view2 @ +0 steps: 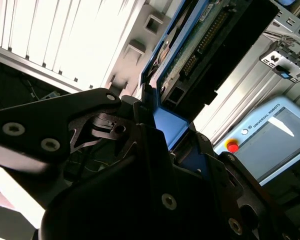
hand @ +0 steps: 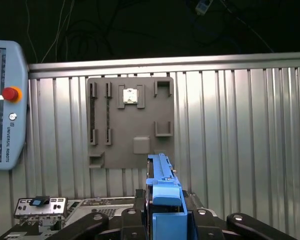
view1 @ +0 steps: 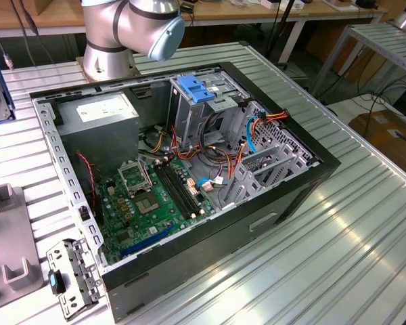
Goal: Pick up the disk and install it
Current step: 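Pick up the disk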
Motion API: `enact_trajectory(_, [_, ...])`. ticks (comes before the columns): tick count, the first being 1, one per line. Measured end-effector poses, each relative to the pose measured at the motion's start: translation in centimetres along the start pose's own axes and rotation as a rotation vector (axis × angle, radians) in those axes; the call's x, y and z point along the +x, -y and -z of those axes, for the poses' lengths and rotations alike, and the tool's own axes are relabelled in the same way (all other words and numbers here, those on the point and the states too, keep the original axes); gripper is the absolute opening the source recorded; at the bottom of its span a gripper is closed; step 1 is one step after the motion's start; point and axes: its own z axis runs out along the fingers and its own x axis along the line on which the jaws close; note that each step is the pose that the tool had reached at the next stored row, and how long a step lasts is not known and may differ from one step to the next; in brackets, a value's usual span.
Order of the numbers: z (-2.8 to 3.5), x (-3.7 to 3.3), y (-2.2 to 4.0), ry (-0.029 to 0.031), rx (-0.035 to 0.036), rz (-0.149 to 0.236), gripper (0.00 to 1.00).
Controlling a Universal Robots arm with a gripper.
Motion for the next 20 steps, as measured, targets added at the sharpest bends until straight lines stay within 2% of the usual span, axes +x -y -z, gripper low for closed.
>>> enact_trajectory(11, [-0.01, -0.02, 1.35, -0.0001, -0.0018, 0.0, 0.37])
enact_trajectory(14, [0.0, -0.04, 1.99, -0.0002, -0.0027, 0.0, 0.37])
enact_trajectory(20, [-0.01, -0.06, 2.68, -0.0002, -0.0036, 0.0, 0.37])
